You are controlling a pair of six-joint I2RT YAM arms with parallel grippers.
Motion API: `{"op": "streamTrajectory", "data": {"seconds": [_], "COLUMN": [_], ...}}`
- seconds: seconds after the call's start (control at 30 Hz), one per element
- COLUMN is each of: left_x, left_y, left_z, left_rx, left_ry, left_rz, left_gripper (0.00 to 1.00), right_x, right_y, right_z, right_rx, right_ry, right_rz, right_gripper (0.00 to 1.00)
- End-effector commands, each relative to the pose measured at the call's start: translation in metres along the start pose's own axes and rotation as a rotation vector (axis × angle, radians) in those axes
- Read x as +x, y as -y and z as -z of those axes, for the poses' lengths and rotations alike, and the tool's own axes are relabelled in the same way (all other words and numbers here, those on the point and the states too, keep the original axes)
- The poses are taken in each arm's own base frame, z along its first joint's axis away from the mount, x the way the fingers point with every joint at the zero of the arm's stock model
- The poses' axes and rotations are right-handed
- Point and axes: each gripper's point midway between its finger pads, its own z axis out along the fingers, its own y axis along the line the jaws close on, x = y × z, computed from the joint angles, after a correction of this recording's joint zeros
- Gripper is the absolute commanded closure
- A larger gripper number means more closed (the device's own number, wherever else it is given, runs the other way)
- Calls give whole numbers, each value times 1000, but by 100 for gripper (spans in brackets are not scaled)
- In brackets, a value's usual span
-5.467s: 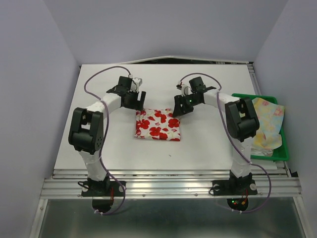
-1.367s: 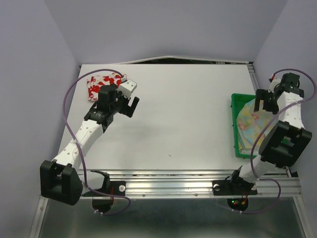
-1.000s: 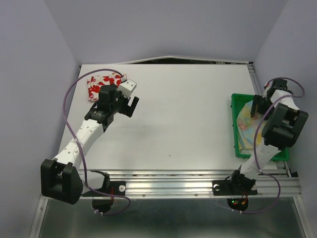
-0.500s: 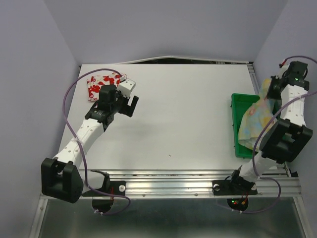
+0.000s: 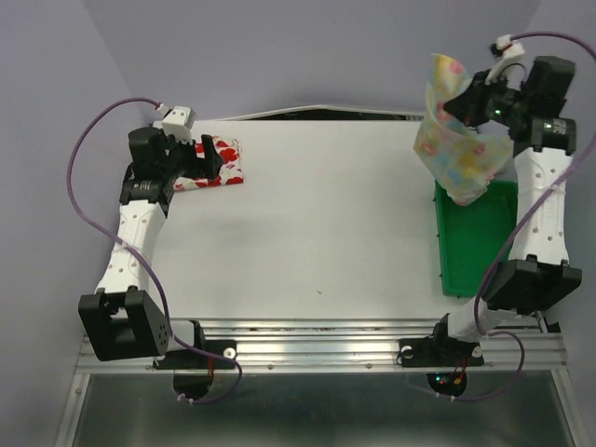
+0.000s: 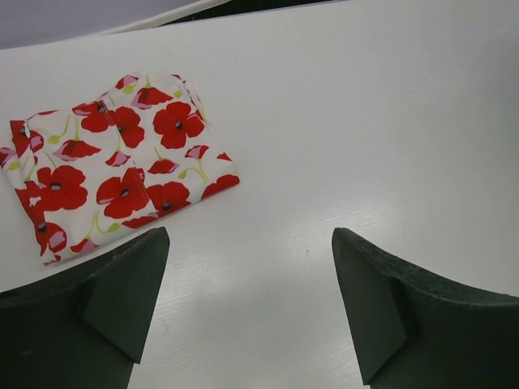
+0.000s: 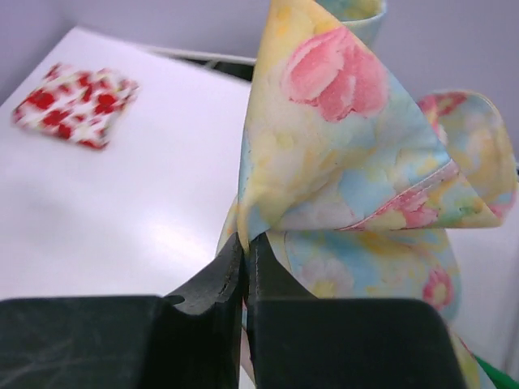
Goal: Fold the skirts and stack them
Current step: Grab the skirt from the pile, then move the skirt to the center of the board
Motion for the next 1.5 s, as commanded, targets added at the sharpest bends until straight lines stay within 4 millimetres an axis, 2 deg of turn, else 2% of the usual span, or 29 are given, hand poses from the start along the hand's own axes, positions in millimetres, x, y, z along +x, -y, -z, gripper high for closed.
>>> {"op": "streamTrajectory", "data": {"seconds": [0.0, 0.03, 0.07, 0.1, 0.17, 0.2, 0.23, 0.27, 0.3, 0.33, 0.4, 0.47, 0.5, 0.57, 0.63, 0.7, 0.73, 0.77, 0.8, 0.83, 0.87, 0.9, 1.0, 1.07, 1.2, 1.3, 1.47], "left_x": [-36, -32, -30, -23, -13, -8, 3, 8, 13, 18, 33, 54, 62, 93, 122, 148, 162, 174, 182, 180, 194, 187, 199, 203, 220, 228, 255], "left_y": [20, 19, 18, 16, 15, 17, 17, 17, 13, 10, 8, 16, 18, 33, 40, 47, 68, 75, 83, 102, 103, 112, 139, 154, 169, 183, 186], "left_z": [14, 13, 13, 11, 9, 8, 6, 5, 4, 2, 0, 0, 1, 3, 2, 4, 2, 3, 3, -2, -3, -10, -19, -24, -42, -44, -48], "left_rx": [84, 83, 86, 83, 91, 116, 130, 132, 116, 105, 107, 165, 191, 298, 356, 410, 493, 516, 539, 571, 539, 525, 538, 559, 585, 636, 675], "left_ry": [114, 97, 88, 63, 37, 23, -7, -17, -28, -37, -70, -123, -142, -215, -285, -347, -379, -405, -414, -376, -401, -339, -321, -328, -359, -369, -438], "left_rz": [-28, -18, -17, -9, -14, -26, -44, -47, -44, -46, -64, -80, -92, -155, -247, -300, -377, -412, -453, -534, -577, -638, -741, -777, -816, -831, -851], "left_gripper": [6, 5, 5, 5, 5, 5, 5, 5, 5, 5, 5, 4, 5, 7, 9, 13, 14, 16, 18, 18, 18, 18, 17, 17, 17, 17, 21], "right_x": [30, 47, 66, 105, 151, 174, 215, 240, 255, 286, 312, 329, 331, 333, 337, 346, 345, 345, 341, 327, 320, 306, 285, 283, 282, 292, 313], "right_y": [-113, -123, -146, -155, -171, -193, -192, -195, -196, -199, -187, -178, -175, -167, -158, -140, -135, -132, -133, -136, -144, -149, -163, -169, -185, -186, -187], "right_z": [-33, -39, -46, -53, -61, -64, -68, -66, -71, -67, -68, -62, -60, -53, -50, -47, -47, -44, -44, -44, -40, -41, -33, -25, -8, 2, 17], "right_rx": [-361, -393, -463, -493, -525, -568, -550, -550, -547, -556, -512, -487, -477, -443, -408, -331, -307, -288, -284, -281, -303, -313, -355, -389, -462, -459, -458], "right_ry": [-43, -77, -111, -191, -278, -323, -395, -452, -461, -521, -586, -653, -662, -665, -677, -717, -724, -738, -727, -691, -677, -642, -608, -611, -610, -639, -679], "right_rz": [61, 55, 93, 80, 143, 166, 173, 164, 182, 180, 193, 216, 229, 279, 319, 378, 392, 396, 391, 390, 354, 342, 312, 300, 260, 232, 203], "right_gripper": [98, 97, 95, 94, 90, 88, 85, 84, 81, 74, 66, 56, 56, 56, 56, 55, 52, 36, 27, 20, 11, 10, 8, 8, 9, 10, 12]}}
